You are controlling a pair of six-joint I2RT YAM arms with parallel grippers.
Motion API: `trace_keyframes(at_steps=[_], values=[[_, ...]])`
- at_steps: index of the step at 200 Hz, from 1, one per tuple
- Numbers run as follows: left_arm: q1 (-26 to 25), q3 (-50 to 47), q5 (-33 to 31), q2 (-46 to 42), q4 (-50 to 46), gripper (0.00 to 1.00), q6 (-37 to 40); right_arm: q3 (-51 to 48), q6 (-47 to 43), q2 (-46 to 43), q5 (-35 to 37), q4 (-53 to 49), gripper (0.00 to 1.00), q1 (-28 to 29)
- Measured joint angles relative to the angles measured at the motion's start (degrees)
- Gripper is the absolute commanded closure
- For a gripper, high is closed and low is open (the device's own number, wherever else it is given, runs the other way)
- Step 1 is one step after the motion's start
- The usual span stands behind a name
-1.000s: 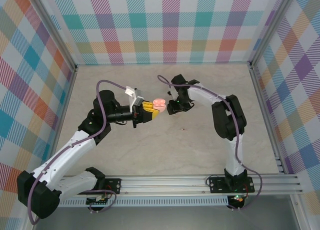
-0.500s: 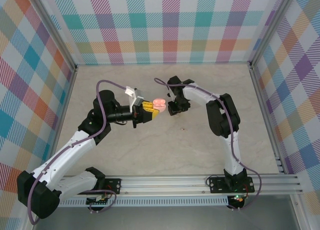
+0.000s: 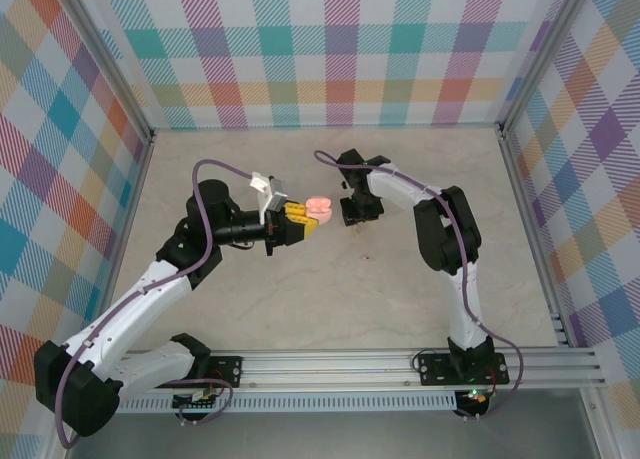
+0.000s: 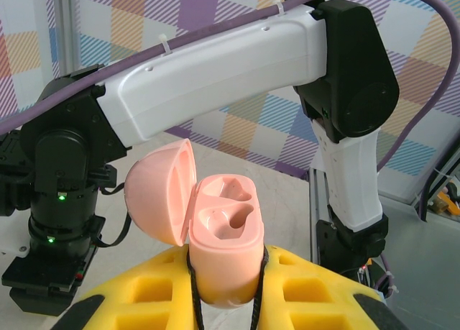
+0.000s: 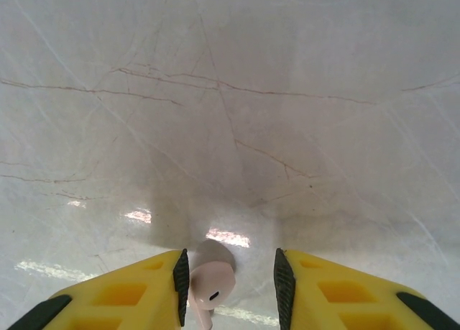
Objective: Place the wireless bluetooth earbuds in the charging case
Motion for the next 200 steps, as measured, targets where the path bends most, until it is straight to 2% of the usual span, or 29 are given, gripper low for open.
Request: trace_keyframes(at_steps=[82,140,200], values=[[0.0,0.0,0.0,0.02,0.02,0.9,-0.02,0.0,-0.59,0.07,-3.48,-2.03,0.62,0.02],[0.0,0.0,0.0,0.02,0.02,0.9,-0.02,1.2,-0.96,1.73,-2.97,-3.21,0.65,0.07],[0.0,0.0,0.0,0.02,0.02,0.9,-0.02,1.51,-0.28,1.92,-2.08,-3.54,0.73,0.07]])
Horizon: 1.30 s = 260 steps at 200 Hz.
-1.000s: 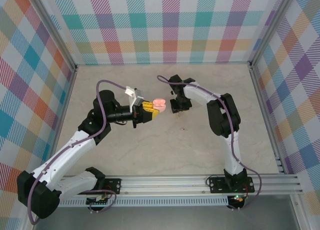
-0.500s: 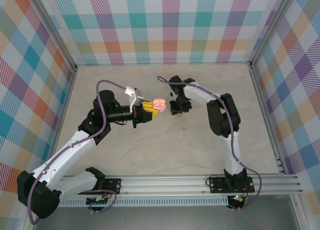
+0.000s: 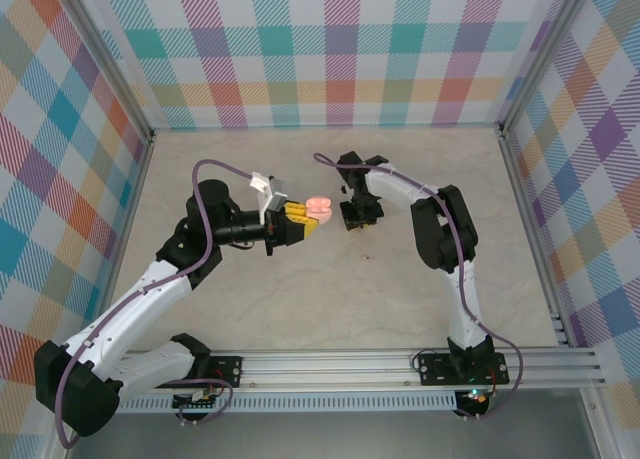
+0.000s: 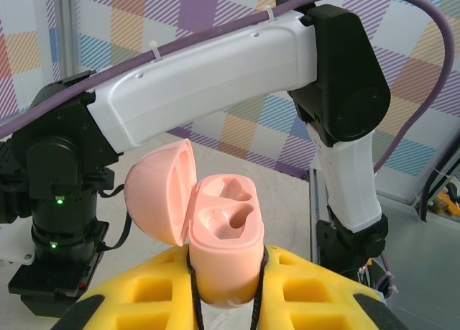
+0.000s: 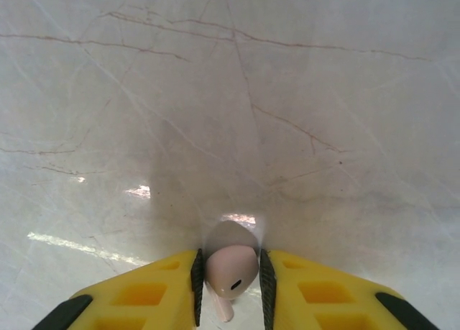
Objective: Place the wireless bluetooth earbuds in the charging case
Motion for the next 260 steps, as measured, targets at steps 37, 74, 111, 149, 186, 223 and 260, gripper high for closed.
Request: trace_keyframes(at_steps=[37,74,111,149,186,223,260], values=[[0.0,0.0,0.0,0.0,0.0,0.9,0.0,0.0,0.9,0.0,0.2,0.0,0.76,0.0],[0.0,0.0,-0.07,0.0,-0.02,0.9,0.0,-3.63,2.14,-2.27,-0.57,3.43,0.77,-0.42],[0.0,-0.04,-1.77,0.04,-0.04,0.91,0.0,-12.9,3.87,-8.35,-5.6,10.32,0.77,-2.56],[0.0,-0.76,-5.14,1.53,-0.02,0.9,-0.15,-21.27,6.49,-15.8,-11.56,18.01,0.77,-6.08],[0.0,-2.01,-11.28,4.44,-0.11,0.9,-1.2,-30.34,9.6,-23.58,-16.48,26.43,0.78,-8.92],[0.0,-4.59,-16.26,7.04,0.87,0.9,-4.2,-37.29,12.72,-32.37,-20.5,33.79,0.78,-9.4],[0.0,-5.81,-18.88,9.16,3.69,0.9,-6.93,-42.12,15.63,-41.11,-24.57,41.38,0.77,-9.4]])
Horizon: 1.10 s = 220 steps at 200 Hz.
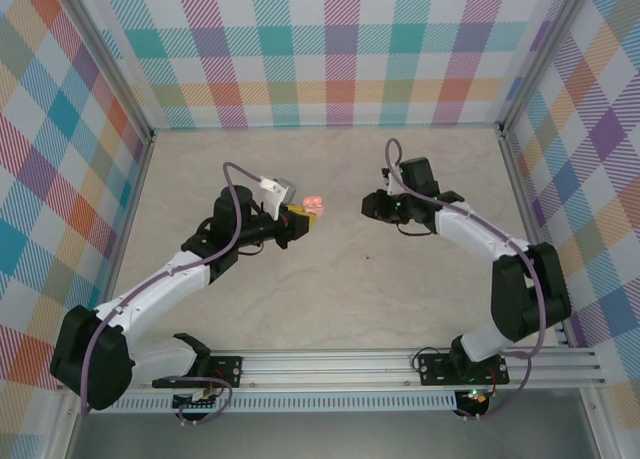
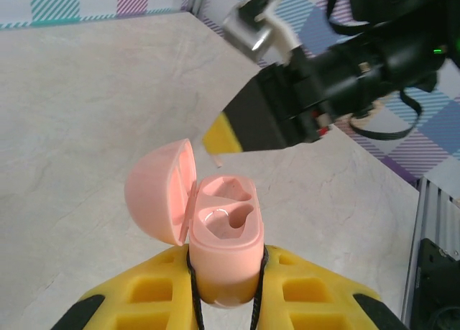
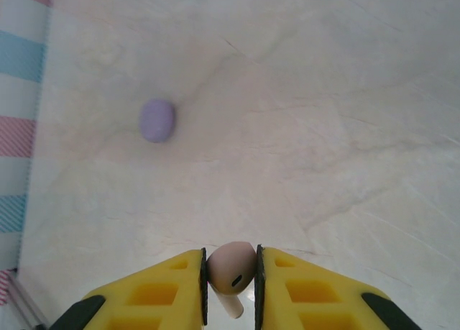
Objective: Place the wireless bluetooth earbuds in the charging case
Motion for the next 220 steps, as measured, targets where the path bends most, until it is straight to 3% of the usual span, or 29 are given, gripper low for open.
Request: trace_keyframes(at_steps=[117,220], values=[[-0.37,-4.46,0.5,3.87,14.97,0.91,-5.99,-6.29,4.72,-17.59,-7.26,12.35,0.76,2.4],[-3.32,-5.07,6.78,3.87,21.05,0.91,-6.84,-6.27,2.78,-21.79,-5.86,15.96,0.75,9.42]])
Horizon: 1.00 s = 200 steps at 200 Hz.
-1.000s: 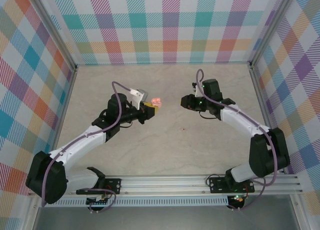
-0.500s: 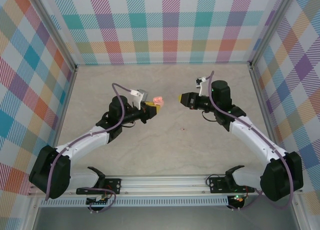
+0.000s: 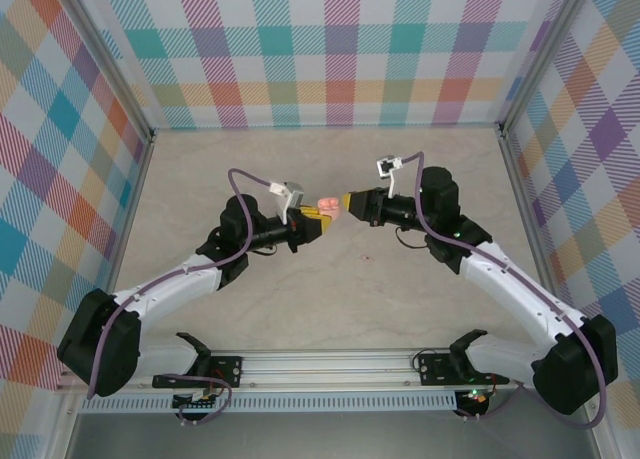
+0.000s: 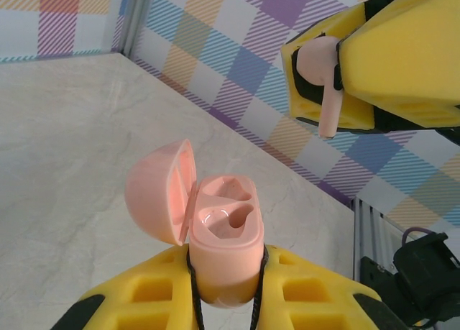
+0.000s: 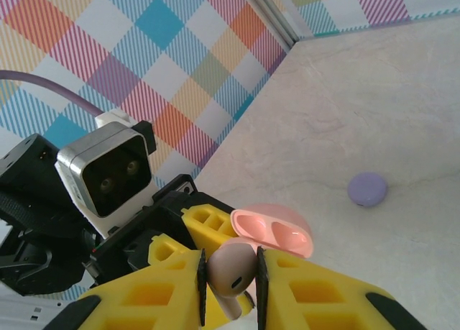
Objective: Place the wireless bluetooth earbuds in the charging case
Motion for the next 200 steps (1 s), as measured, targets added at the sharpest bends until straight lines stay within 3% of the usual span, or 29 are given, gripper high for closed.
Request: trace_keyframes(at_steps=[200], values=[[-1.31,3.65,4.9,-0.02,-1.51,0.91,-0.66,2.32,-6.12,-0.13,6.27,-2.23,0.75,5.09]])
